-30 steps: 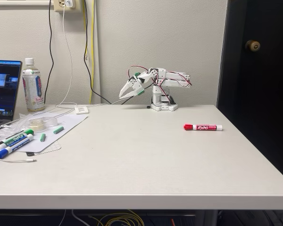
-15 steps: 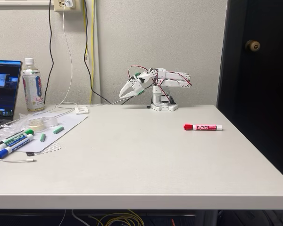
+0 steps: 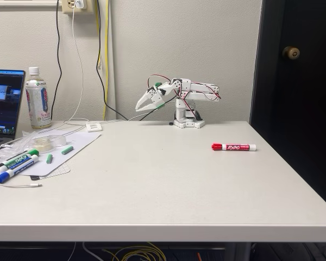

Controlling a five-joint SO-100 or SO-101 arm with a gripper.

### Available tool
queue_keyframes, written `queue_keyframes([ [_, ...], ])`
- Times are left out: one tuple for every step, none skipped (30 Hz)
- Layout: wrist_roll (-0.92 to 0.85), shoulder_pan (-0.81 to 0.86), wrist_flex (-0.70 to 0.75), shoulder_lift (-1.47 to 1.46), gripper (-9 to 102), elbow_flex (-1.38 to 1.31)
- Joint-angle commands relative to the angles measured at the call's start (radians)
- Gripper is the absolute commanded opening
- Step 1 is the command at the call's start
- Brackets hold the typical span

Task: Pick up the red marker.

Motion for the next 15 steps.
queue_keyframes([
  [-0.005,-0.029,-0.089,0.008,0,-0.028],
  [-0.002,-0.048,-0.098,0.008,0,-0.049],
  [0.011,-0.064,-0.097,0.008,0,-0.077],
  [0.032,-0.081,-0.086,0.008,0,-0.107],
  [0.071,-0.098,-0.075,0.008,0,-0.141],
  [0.098,-0.12,-0.072,0.008,0,-0.175],
  [0.103,-0.146,-0.078,0.008,0,-0.206],
  [0.095,-0.172,-0.081,0.008,0,-0.233],
  [0.095,-0.195,-0.078,0.008,0,-0.259],
  [0.11,-0.218,-0.074,0.008,0,-0.282],
  [0.123,-0.239,-0.074,0.008,0,-0.299],
  [0.123,-0.264,-0.077,0.008,0,-0.314],
  [0.117,-0.288,-0.081,0.009,0,-0.325],
  [0.117,-0.31,-0.091,0.009,0,-0.33],
  [0.117,-0.337,-0.104,0.009,0,-0.333],
])
